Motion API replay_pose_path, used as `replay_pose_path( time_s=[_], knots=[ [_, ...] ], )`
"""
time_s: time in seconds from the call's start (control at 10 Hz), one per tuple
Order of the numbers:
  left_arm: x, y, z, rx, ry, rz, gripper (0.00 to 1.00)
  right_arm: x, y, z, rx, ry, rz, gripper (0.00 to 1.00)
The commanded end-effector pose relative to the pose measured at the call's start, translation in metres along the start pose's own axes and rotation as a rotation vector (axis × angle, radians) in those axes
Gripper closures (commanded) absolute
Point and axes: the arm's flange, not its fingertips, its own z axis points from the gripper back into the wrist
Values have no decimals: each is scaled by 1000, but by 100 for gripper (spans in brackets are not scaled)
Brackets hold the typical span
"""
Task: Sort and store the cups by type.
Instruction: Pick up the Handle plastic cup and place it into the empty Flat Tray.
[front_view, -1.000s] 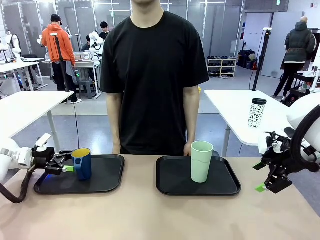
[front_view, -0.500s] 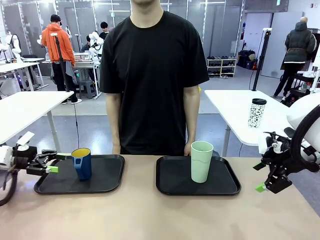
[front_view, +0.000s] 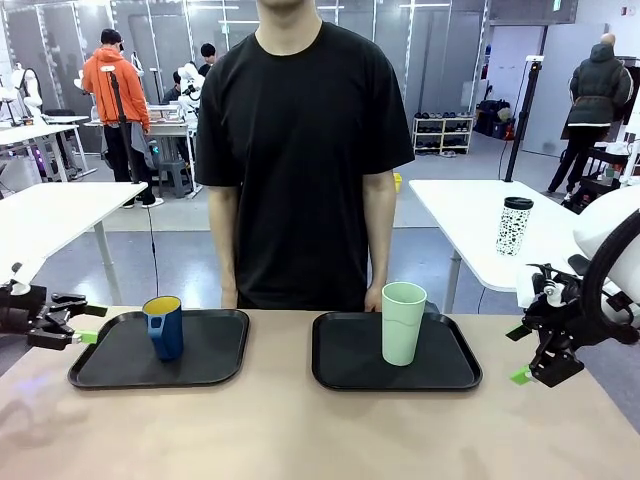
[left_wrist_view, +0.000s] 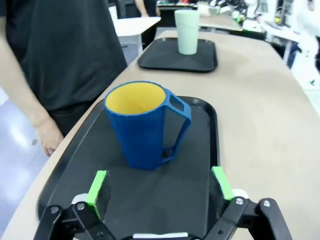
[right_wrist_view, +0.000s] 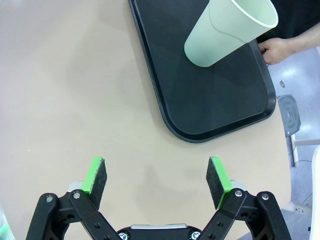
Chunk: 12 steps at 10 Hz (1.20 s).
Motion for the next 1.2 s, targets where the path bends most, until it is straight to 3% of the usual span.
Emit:
replay_pose_path(
  time_s=[0.0,0.2,0.3,1.1],
  knots=[
    [19,-20,-1,77,32,49,0,0,0,-1,-9,7,2,0],
    [24,-25,2,63,68,85,0,0,0,-1,-9,7,2,0],
    [14,-16,7,47,20,29,0,0,0,-1,-9,7,2,0],
    [14,-16,7,47,20,29,0,0,0,-1,-9,7,2,0]
  ],
)
